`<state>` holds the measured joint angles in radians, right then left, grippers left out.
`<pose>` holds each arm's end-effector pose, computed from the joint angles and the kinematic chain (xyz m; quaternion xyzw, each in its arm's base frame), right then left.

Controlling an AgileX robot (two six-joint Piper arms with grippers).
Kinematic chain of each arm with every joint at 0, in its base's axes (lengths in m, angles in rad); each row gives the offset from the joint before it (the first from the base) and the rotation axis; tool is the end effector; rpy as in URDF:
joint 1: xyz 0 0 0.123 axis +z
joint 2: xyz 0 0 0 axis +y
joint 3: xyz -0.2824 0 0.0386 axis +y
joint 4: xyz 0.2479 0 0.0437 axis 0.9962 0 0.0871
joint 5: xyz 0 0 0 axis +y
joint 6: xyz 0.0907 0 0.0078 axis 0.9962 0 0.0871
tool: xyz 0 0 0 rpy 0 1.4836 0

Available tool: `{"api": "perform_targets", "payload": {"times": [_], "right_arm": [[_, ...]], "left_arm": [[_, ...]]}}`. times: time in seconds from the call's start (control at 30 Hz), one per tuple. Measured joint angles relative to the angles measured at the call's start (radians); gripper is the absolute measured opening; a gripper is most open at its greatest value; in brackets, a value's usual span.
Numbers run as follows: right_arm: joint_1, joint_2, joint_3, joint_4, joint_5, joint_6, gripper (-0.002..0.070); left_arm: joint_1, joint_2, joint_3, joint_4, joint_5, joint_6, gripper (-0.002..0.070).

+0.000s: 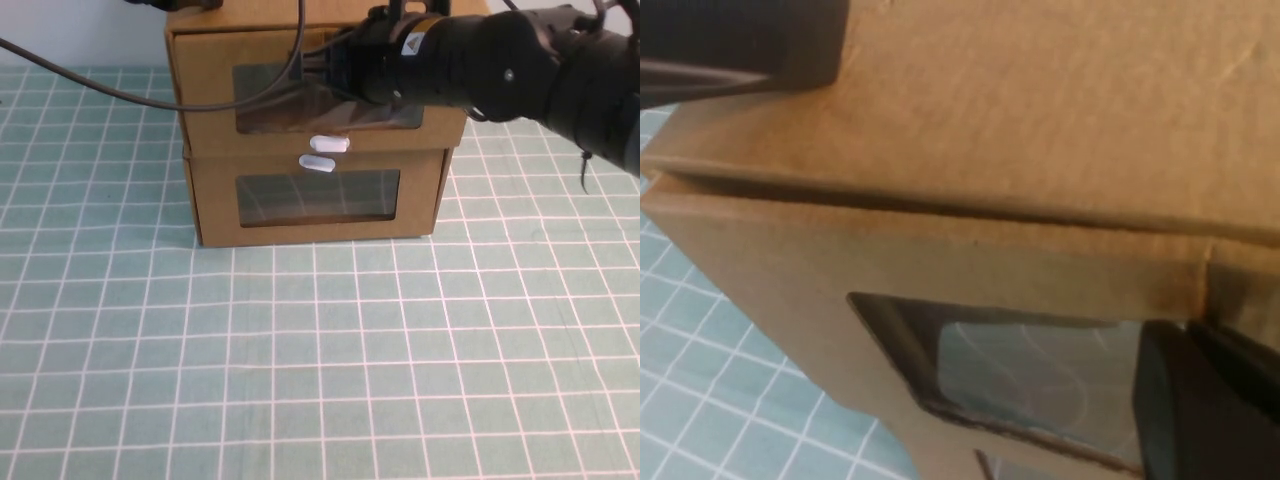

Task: Close the shoe box
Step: Close the shoe box with your right arm

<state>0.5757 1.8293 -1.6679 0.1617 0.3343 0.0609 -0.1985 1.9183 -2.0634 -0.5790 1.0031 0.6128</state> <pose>0.3704 0.2462 0.3536 -0.1645 0.8182 0.2321 0.4997 0.4170 -0.1268 0.4031 0.3046 0.8299 -0.1987 0.4231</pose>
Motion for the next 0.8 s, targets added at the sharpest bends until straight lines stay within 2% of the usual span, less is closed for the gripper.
{"api": "perform_targets", "payload": {"times": [0.4, 0.63, 0.8], "right_arm": [[-0.019, 0.083, -0.08, 0.02, 0.076, -0.013, -0.0011], [-0.028, 0.017, -0.08, 0.18, 0.269, -0.211, -0.0011], [-0.028, -0.105, -0.08, 0.179, 0.412, -0.25, -0.0011]], "left_arm": [[0.0, 0.0, -0.002, -0.002, 0.003, 0.0, -0.0005], [-0.001, -0.032, -0.002, 0.014, 0.014, 0.0, -0.0005], [-0.001, -0.08, -0.002, 0.058, 0.034, 0.0, -0.0005]]}}
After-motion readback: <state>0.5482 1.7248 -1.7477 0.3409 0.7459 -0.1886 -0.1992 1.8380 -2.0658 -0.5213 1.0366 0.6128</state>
